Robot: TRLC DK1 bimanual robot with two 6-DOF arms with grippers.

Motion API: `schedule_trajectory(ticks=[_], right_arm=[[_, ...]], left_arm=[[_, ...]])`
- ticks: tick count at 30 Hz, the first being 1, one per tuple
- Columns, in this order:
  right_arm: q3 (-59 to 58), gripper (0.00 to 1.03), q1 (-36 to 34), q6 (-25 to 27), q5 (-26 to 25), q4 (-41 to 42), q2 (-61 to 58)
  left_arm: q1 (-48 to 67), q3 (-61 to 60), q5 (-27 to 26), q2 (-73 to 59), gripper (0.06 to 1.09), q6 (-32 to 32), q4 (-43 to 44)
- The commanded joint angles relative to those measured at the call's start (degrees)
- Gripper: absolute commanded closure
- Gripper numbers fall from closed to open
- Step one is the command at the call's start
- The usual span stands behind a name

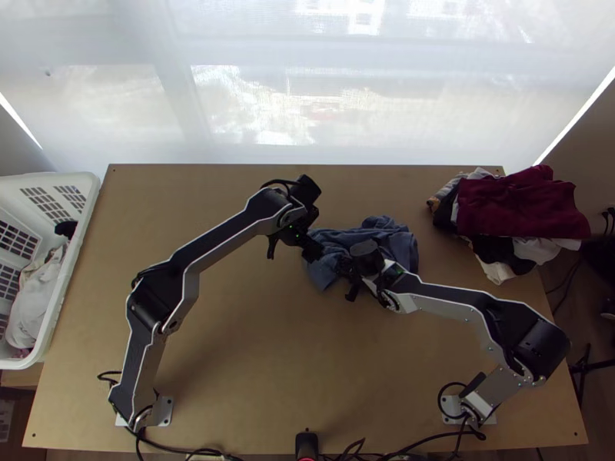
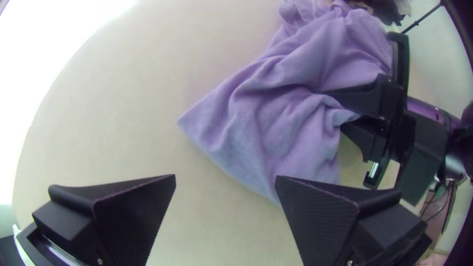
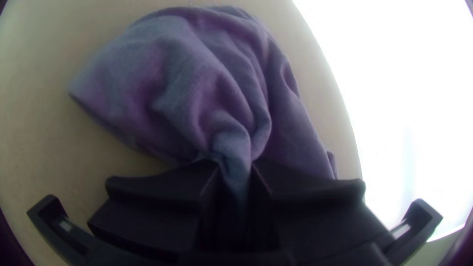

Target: Fold the t-shirt

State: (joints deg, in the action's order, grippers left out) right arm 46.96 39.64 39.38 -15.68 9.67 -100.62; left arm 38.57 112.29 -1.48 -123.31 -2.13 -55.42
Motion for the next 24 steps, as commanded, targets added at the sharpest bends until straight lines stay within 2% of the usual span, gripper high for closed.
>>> schedule_trajectory(ticks=[1, 4, 12, 18, 24], right_arm=[[5.42, 1.0, -3.08, -7.47, -0.49, -5.54, 7.28], [9.29, 1.0, -5.45, -10.9, -0.49, -10.99, 11.06], [15.53, 1.0, -12.83, -11.25, -0.49, -19.95, 19.58], [21.68, 1.0, -19.16, -11.16, -0.31, -23.12, 24.86], [25.11, 1.0, -27.77, -10.72, -0.31, -22.94, 30.48]], left_arm=[[-2.18, -4.27, -0.02, 7.99, 0.1, 0.99, 0.05], [-3.67, -7.26, -0.02, 12.3, 0.1, 1.08, 0.14], [-7.89, -14.82, -0.02, 21.18, 0.1, 1.52, 0.66], [-10.18, -20.18, -0.02, 26.45, 0.1, 1.69, 0.93], [-12.99, -25.72, -0.02, 31.37, 0.1, 1.87, 1.45]])
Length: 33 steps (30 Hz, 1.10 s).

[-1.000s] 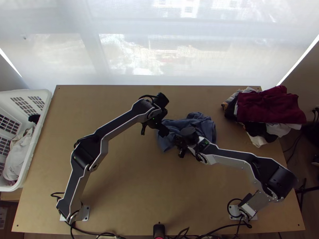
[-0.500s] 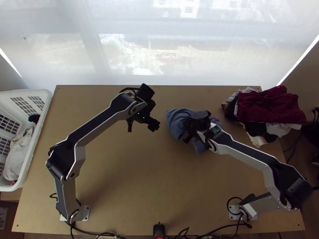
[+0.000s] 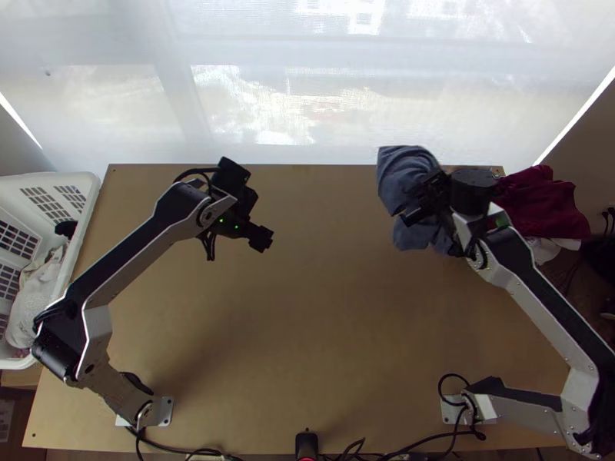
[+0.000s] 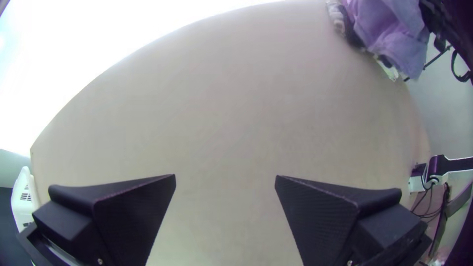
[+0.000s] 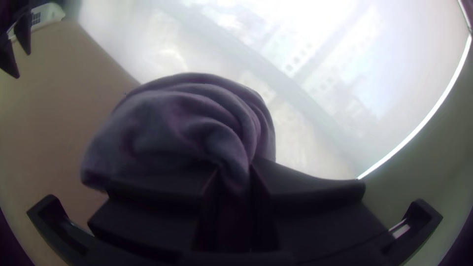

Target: Fold the t-shirt

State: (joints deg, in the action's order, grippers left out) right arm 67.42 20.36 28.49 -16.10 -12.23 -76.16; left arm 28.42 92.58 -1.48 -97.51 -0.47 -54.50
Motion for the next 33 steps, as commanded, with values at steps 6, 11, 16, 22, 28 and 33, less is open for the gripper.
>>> schedule_trajectory(ticks=[6, 11, 16, 22, 28, 33], right_arm=[[9.57, 1.0, -20.71, 2.18, 3.79, -1.13, 8.22], [13.44, 1.0, -33.81, 2.62, 10.65, -1.04, 6.02], [15.2, 1.0, -42.95, 4.2, 15.92, 0.19, 2.24], [15.55, 1.0, -44.97, 6.14, 17.06, 1.95, -3.38], [11.6, 1.0, -43.65, 6.23, 16.98, 7.04, -10.32], [10.98, 1.0, -42.07, 5.61, 16.54, 7.39, -18.15]], left_arm=[[-4.61, -11.8, -0.11, 9.36, 0.1, 0.21, 1.94], [-5.05, -15.14, -0.11, 11.29, 0.1, 0.29, 3.08], [-5.66, -17.25, -0.11, 13.05, 0.1, 0.56, 3.79], [-6.28, -19.19, -0.11, 14.63, 0.1, 0.56, 4.14], [-8.12, -21.03, -0.11, 16.74, 0.1, 0.38, 4.23], [-10.06, -24.46, -0.02, 19.73, 0.1, 0.12, 4.14]])
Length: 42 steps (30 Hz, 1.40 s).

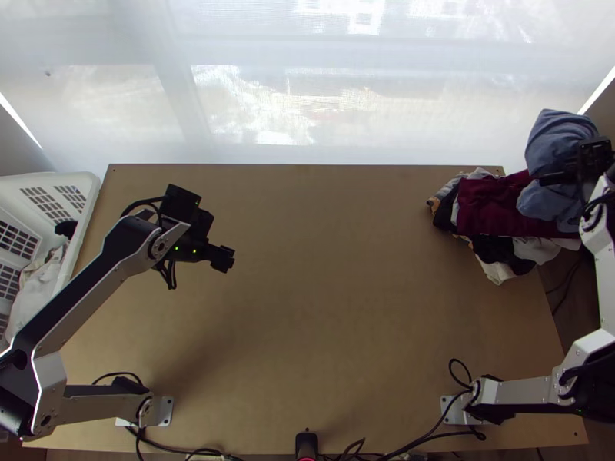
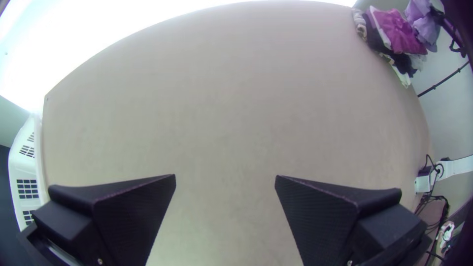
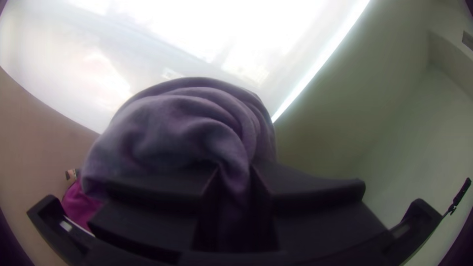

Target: Fold the t-shirt

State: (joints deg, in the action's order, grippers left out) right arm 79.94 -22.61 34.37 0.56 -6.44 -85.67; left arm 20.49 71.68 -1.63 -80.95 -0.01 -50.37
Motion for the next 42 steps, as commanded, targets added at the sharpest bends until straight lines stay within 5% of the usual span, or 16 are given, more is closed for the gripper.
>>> schedule_trajectory(ticks=[1, 17, 27, 29, 35, 42], right_arm=[[-1.98, 1.0, 1.52, -0.8, -0.21, 1.6, -9.61], [-13.58, 1.0, 6.44, -6.25, -3.02, 3.54, -14.26], [-21.58, 1.0, 6.97, -9.06, -2.75, 8.02, -4.33], [-22.2, 0.84, 6.53, -7.91, -2.84, 8.19, -5.47], [-22.11, 0.04, 4.24, -8.09, -2.75, 7.32, -6.09], [-20.88, 0.04, 3.71, -8.79, -2.4, 6.96, -1.17]], left_arm=[[-2.65, -4.18, 0.05, 3.78, 0.1, -0.52, 0.1], [-5.37, -4.71, 0.05, 4.57, 0.1, -0.16, 0.01], [-4.67, -4.36, 0.05, 4.22, 0.1, 0.71, 0.01], [-4.14, -4.27, 0.05, 4.22, 0.1, 0.8, 0.01], [-4.23, -4.88, 0.05, 4.66, 0.1, 0.8, 0.01], [-4.58, -5.76, 0.05, 4.57, 0.1, 0.8, 0.45]])
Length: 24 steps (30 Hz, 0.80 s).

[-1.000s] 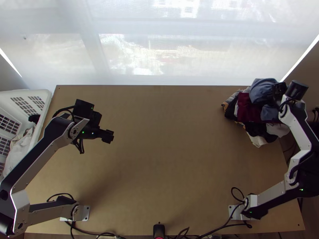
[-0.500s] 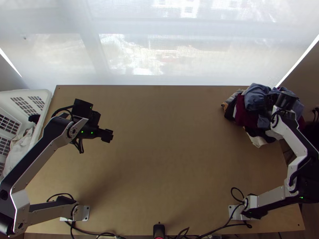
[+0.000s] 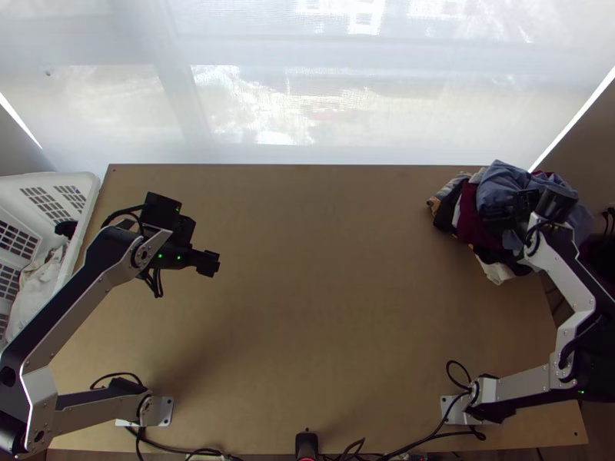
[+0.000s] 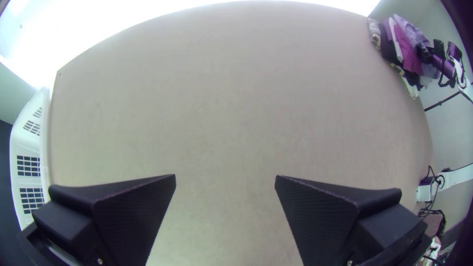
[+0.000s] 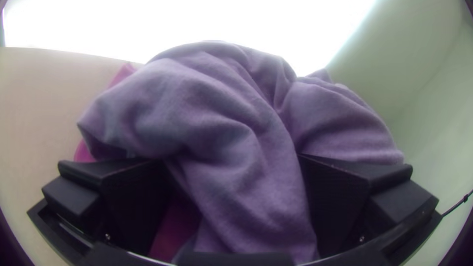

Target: Fold the t-shirt

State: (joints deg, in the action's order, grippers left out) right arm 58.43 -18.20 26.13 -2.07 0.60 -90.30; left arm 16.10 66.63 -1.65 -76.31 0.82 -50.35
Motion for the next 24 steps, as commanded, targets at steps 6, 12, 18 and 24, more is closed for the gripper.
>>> schedule_trajectory(ticks=[6, 12, 18, 24], right_arm=[[4.32, 0.04, 1.85, -1.61, 0.31, -1.57, 8.56], [10.38, 0.04, 3.08, -8.11, 0.4, -0.86, 11.02], [14.51, 0.04, 3.25, -9.43, 0.31, 4.41, 4.7], [12.05, 0.05, 2.64, -9.61, 0.31, 9.42, -6.91]], left_arm=[[0.07, -0.98, 0.07, -0.77, 0.1, -0.03, 0.95], [-0.01, -0.98, 0.07, -1.03, 0.1, -0.12, 1.04], [0.16, -1.68, 0.07, -1.03, 0.1, -0.03, 1.04], [-0.45, -3.17, 0.16, -0.06, 0.1, -0.2, 0.43]])
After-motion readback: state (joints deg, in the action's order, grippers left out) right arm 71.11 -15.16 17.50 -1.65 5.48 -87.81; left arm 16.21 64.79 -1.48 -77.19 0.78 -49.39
